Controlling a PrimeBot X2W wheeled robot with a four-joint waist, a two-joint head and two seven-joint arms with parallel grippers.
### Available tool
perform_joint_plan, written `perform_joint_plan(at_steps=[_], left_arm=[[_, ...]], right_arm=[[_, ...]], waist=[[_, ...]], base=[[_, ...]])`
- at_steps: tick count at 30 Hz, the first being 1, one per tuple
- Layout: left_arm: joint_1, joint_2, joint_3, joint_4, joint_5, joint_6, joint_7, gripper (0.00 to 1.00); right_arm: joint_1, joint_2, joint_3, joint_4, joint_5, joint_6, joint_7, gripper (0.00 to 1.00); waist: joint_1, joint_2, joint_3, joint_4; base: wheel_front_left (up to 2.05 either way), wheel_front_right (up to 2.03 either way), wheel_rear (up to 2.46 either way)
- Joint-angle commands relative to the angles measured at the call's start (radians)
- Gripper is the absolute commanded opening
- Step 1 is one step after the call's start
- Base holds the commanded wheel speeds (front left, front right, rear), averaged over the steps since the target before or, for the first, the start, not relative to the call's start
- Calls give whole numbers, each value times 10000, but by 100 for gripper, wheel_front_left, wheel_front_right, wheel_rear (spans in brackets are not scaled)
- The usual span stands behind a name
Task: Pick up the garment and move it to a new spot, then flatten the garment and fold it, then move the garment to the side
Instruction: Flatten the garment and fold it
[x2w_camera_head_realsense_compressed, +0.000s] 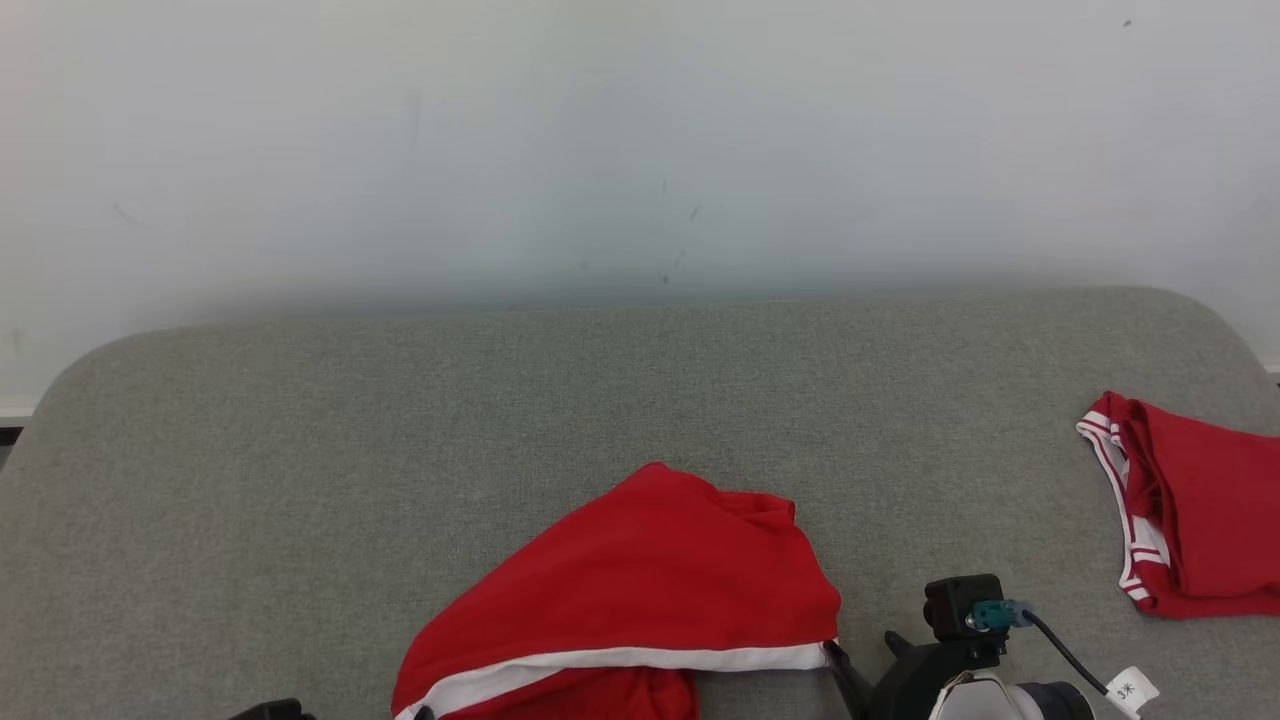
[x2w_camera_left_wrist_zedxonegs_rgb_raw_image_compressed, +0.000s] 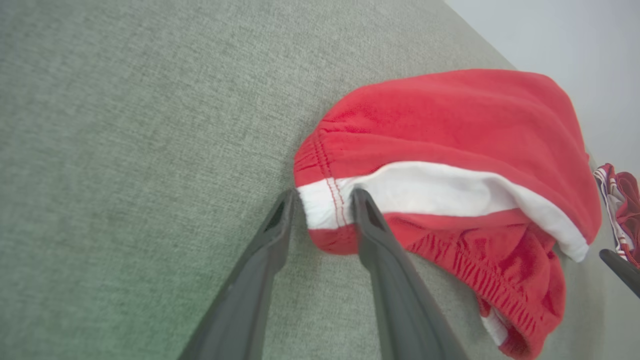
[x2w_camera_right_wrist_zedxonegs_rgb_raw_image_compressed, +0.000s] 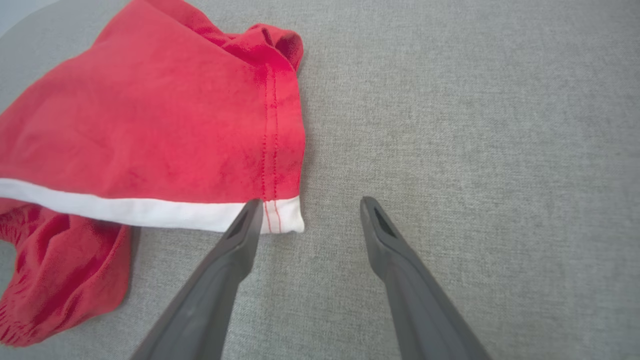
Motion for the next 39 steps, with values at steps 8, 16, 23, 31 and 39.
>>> perform_joint_plan(at_steps=[8,16,23,31,39], left_arm=[[-130,-84,-75,187,99,-78,49,0],[-365,-151,-245,21,227,-54,137,0],[-732,-142,419,-1583,-59,-613,-616,0],[-5434,-574,454,-2463,823,-288,744,0],[-10244,-1318,1072,623,2338,-1370,-1326,0]], right_arm=[[-188,-1,362,520,275,-21,14,100],[-834,-1,764,1644,587,-21,-312,0],[-1085,-4,207,234,1632,-21,-1046,0],[-4830,-623,-52,-1260,3416,-21,155,0],[-9797,-854,-112,866,2234,-21,-1781,0]], waist=[[0,0,77,66],[0,0,271,328],[0,0,249,199],[0,0,2313,-51],[0,0,3503,-143]], base=[[0,0,0],[0,0,0],[0,0,0],[0,0,0],[0,0,0]])
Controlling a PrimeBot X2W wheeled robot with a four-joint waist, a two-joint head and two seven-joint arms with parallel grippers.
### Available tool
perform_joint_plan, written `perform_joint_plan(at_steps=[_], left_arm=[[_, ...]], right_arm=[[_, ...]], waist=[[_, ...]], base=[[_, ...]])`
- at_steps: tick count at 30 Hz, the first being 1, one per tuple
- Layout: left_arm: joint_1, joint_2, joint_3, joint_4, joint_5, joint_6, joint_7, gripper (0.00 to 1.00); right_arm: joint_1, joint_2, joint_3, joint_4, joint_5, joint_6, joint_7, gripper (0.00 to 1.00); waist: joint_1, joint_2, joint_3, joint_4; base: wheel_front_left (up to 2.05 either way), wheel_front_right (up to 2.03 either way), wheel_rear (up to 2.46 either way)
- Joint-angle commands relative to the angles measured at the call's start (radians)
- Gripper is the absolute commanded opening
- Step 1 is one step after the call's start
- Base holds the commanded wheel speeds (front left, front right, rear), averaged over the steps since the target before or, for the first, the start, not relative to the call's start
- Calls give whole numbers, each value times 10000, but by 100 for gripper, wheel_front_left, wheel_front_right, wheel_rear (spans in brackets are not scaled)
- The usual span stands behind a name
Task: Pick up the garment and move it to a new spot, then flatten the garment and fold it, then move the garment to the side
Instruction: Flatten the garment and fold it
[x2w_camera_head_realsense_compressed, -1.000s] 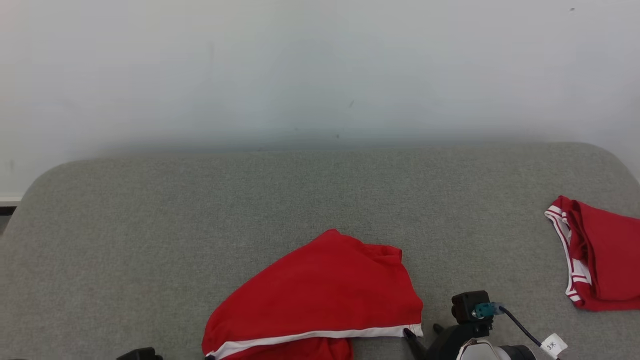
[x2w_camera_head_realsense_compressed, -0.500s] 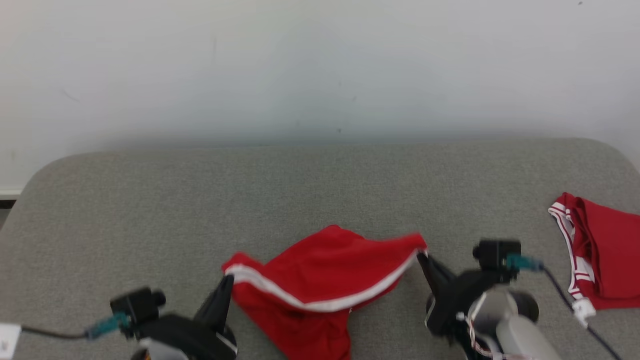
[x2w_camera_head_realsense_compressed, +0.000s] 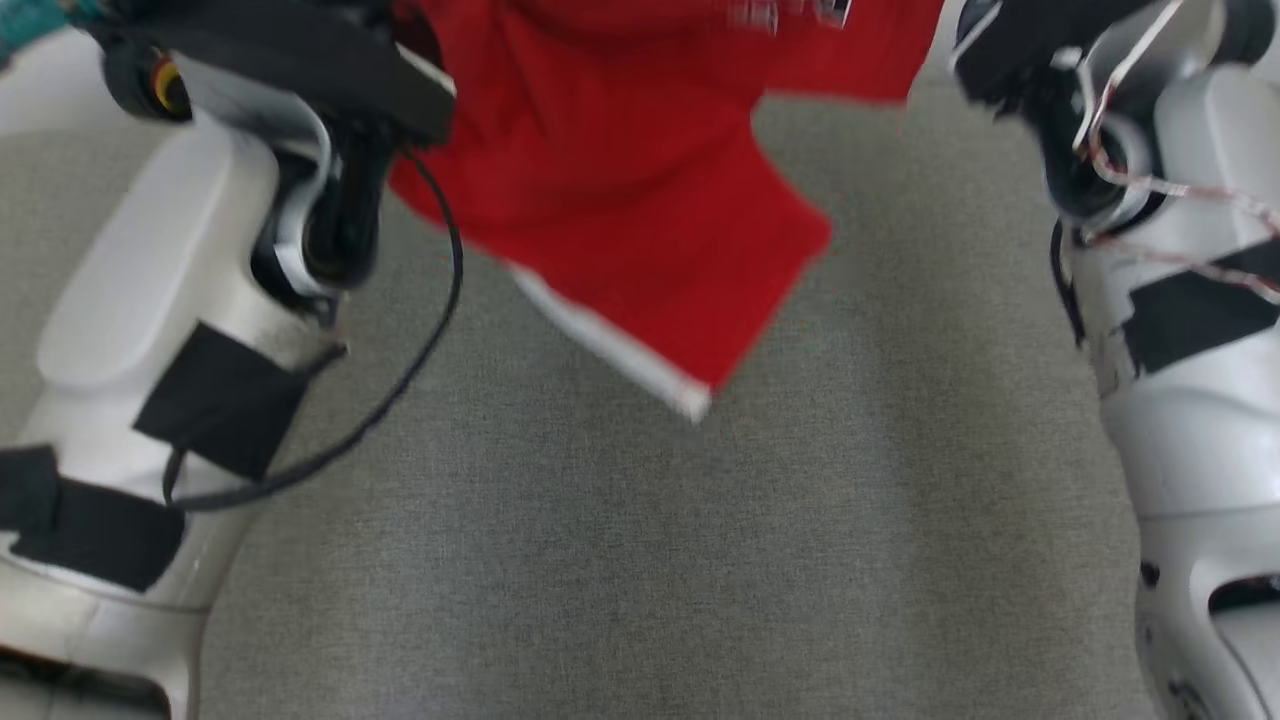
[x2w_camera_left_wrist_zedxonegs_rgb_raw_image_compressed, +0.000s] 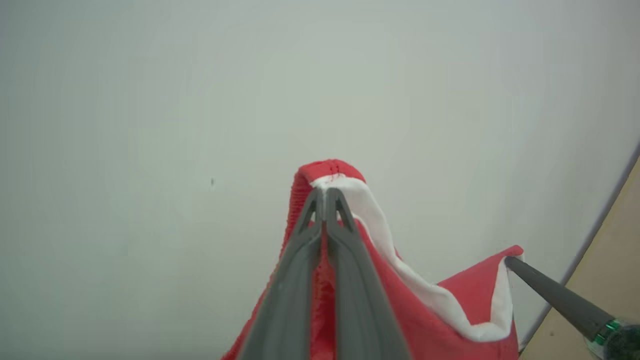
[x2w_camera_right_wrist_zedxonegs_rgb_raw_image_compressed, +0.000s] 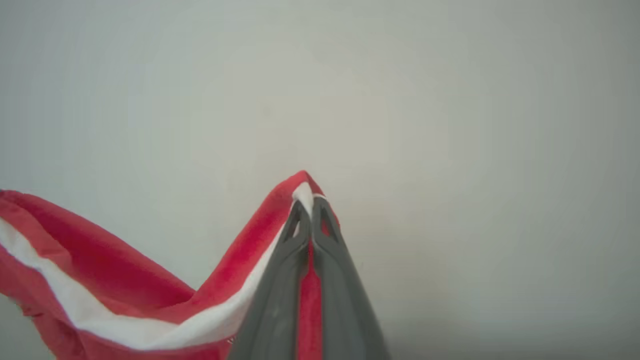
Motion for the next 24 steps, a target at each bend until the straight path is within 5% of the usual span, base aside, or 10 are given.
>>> perform_joint_plan(at_steps=[1,8,17,24], left_arm=[[-492,-219,255,278,139,-191,-454,0],[51,-992,1352,226,927,-768,-825,0],[3543,-1316,-197,1237,1159,-1316,-420,0],[6220,-922,-1367,1437,1442,-1279,10,0]], right_arm=[[-596,74,-215,220,-208,-21,-786,0],[-765,119,-1167,1028,127,-21,-2498,0],[2340,-414,-470,2101,813,-21,-376,0],[5191,-863,-119,1333,1641,-21,1193,0]], waist=[[-6,-3,408,-7],[-6,-3,73,262],[-6,-3,-1011,408],[-6,-3,-2222,471]], base=[[0,0,0],[0,0,0],[0,0,0],[0,0,0]])
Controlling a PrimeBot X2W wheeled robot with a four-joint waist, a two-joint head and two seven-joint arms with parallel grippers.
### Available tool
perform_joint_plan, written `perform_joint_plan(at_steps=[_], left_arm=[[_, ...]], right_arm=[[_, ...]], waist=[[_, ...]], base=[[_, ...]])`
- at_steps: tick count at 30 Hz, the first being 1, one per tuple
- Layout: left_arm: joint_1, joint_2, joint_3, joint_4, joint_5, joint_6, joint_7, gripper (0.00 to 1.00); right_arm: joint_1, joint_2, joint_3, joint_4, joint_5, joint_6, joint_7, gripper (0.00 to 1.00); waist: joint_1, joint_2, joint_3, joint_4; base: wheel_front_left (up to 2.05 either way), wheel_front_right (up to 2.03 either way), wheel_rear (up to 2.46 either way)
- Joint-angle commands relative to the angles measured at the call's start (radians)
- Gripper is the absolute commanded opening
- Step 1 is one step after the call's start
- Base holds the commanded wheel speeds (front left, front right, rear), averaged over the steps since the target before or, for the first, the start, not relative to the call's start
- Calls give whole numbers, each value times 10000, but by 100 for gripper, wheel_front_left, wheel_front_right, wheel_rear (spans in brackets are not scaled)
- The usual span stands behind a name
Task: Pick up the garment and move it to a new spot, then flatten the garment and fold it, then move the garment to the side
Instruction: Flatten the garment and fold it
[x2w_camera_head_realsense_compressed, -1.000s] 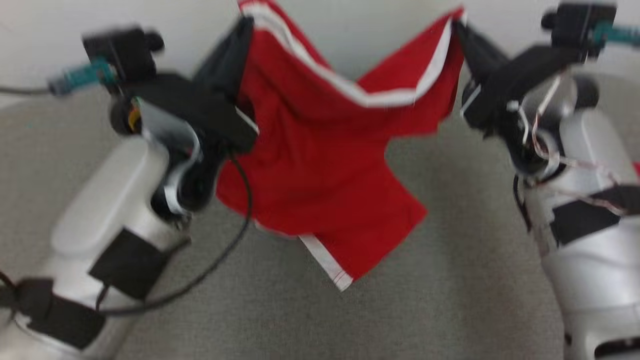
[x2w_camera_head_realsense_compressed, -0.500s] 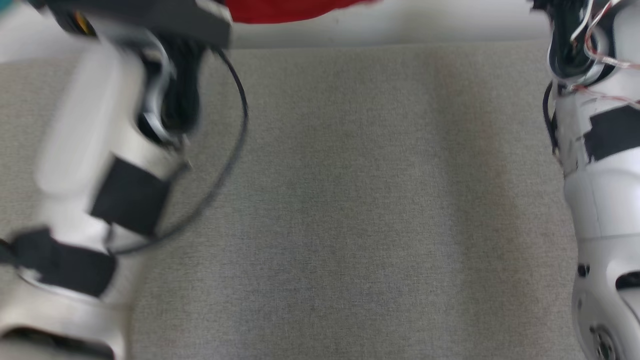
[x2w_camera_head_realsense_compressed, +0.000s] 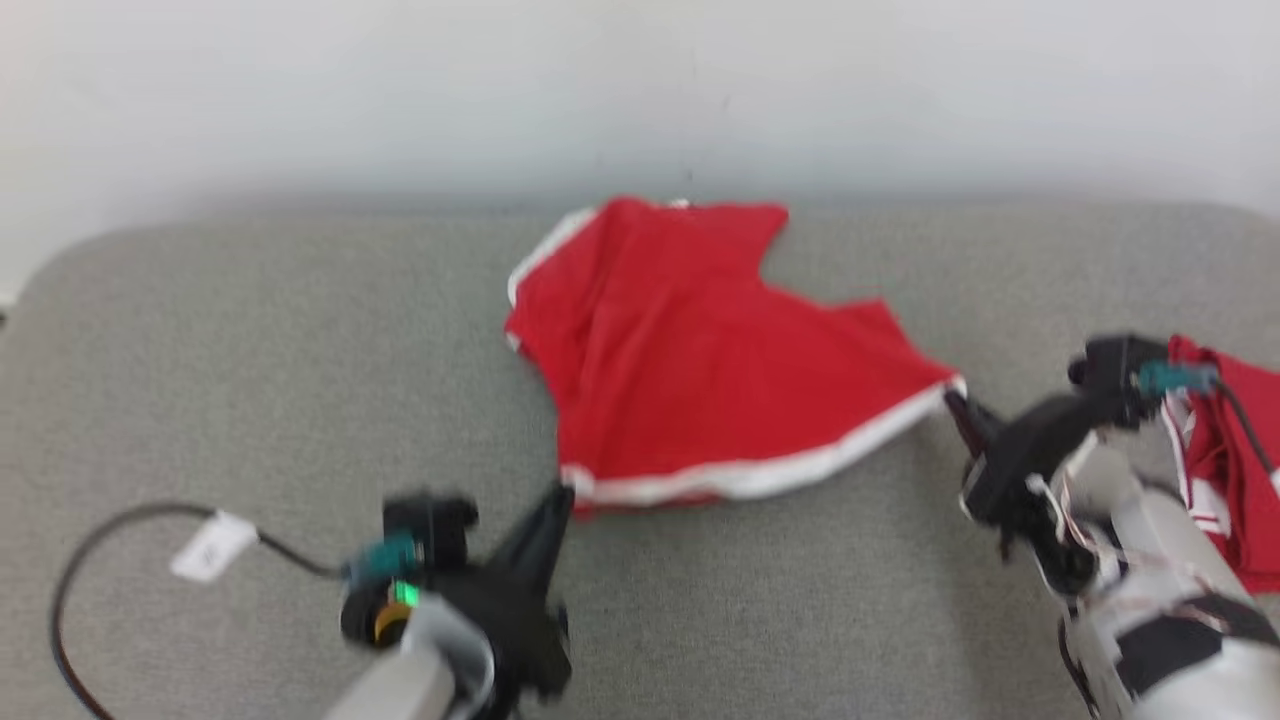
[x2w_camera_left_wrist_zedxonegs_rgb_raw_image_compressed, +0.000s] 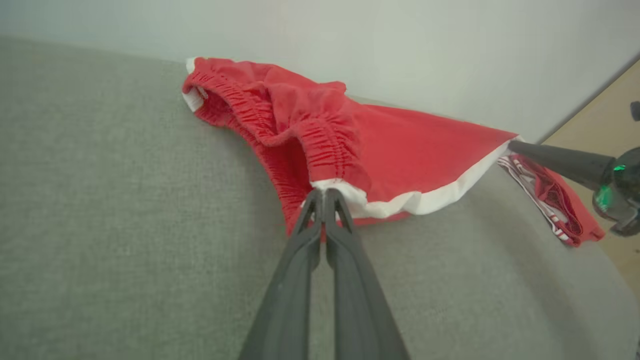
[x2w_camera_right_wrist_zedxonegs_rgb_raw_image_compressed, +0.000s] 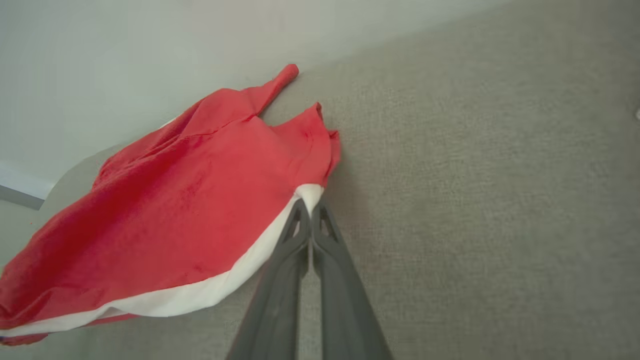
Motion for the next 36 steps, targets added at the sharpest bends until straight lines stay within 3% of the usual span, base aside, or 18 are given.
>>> perform_joint_plan(at_steps=[1,7,12,19,23,29,36], left_arm=[[423,58,-137,-53,78,56,64,0],[1954,494,-760,-599,357,424,369,0],[2908,994,-921,-1402,414,789,374,0],[4005,1806,-1087,-3195,645,1518,606,0],[4257,2063,-1086,-4115,677,1824,762,0],[3853,1917,-944,-4499,658,1965,745,0],[2899,1416,-599,-4151,570,1983,498,0]], right_arm=[[498,-197,-59,-255,144,-21,154,0],[2719,-787,-445,-1922,-298,-21,1313,0],[4823,-992,-1410,-4266,-729,-21,2937,0],[7494,316,-3276,-8312,-1006,-21,5230,0],[7971,888,-3914,-9715,-1648,-21,6066,0],[7405,958,-4019,-10101,-2596,-21,6240,0],[6005,-199,-2789,-8941,-3950,-21,5511,0]], waist=[[3,1,-879,108],[3,1,-1565,267],[3,1,-1871,356],[3,1,-1943,333],[3,1,-1873,290],[3,1,-1741,267],[3,1,-1438,365]], base=[[0,0,0],[0,0,0],[0,0,0],[0,0,0],[0,0,0],[0,0,0],[0,0,0]])
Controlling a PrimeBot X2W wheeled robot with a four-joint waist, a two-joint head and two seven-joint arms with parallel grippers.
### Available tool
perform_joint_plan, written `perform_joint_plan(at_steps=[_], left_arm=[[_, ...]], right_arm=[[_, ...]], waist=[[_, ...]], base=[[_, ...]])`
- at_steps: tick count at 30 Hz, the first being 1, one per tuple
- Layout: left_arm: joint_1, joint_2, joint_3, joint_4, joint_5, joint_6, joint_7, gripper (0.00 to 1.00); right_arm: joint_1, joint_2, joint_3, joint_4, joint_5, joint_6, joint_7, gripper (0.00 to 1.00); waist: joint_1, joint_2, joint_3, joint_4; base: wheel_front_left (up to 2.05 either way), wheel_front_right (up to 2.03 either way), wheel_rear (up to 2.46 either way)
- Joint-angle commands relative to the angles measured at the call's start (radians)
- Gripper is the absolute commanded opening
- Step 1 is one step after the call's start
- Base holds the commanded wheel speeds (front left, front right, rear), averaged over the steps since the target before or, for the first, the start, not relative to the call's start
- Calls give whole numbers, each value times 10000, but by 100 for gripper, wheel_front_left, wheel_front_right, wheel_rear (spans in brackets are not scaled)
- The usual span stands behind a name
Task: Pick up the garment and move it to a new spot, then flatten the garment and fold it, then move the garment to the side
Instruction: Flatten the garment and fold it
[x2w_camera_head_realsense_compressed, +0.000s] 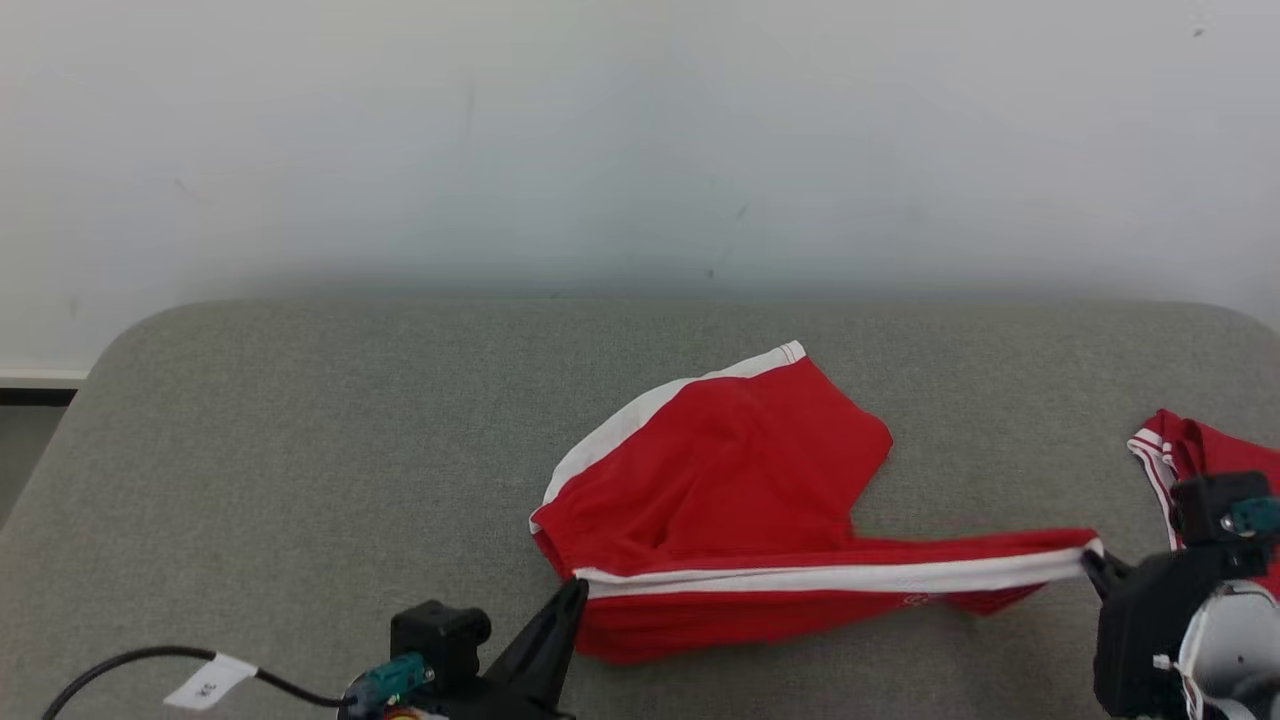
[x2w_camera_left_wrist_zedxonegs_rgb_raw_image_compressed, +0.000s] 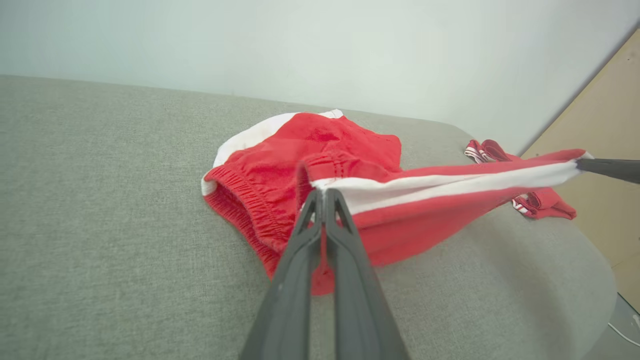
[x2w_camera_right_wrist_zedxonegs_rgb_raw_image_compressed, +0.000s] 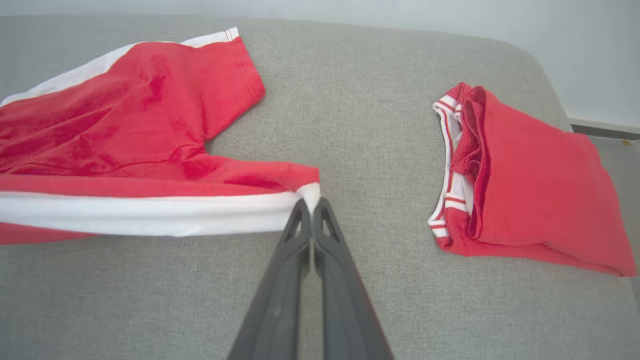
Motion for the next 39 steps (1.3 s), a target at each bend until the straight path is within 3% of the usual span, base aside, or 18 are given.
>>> perform_joint_plan(at_steps=[1,10,15,26,33,34,35,39], left_arm=[[-150,-54,31,74,-24,4,-44,0],[-1895,-683,-179,1075,360,-292,313,0],[-2784,-1169,-197,1739,386,-323,437,0],[-4089,-1988,5,3614,431,57,224,0],[-4771,-2365,-52,4824,177,10,278,0],[-5042,-2462,-80,5058,158,3,170,95],[-5112,-2482,-96,5180,125,-1,108,100],[-5312,-2538,-92,5619,-131,-39,-174,100]], right_arm=[[-237,-101,79,136,-49,-21,-111,0],[-3478,-1297,2241,3361,-382,-21,-1600,0],[-5172,-1614,2895,5153,-540,-21,-2498,0],[-7739,-1582,4309,8106,-257,-21,-4410,0],[-8661,-1461,4705,9757,-273,-21,-5227,0],[-8860,-1377,4578,10212,-238,-21,-5432,100],[-8940,-1342,4499,10400,-251,-21,-5575,100],[-9196,-1068,4317,11079,-260,-21,-6140,100]], waist=[[-1,0,98,64],[-1,0,1030,475],[-1,0,1640,915],[-1,0,2146,1694],[-1,0,2305,2012],[-1,0,2372,2054],[-1,0,2398,2062],[-1,0,2440,2019]], base=[[0,0,0],[0,0,0],[0,0,0],[0,0,0],[0,0,0],[0,0,0],[0,0,0],[0,0,0]])
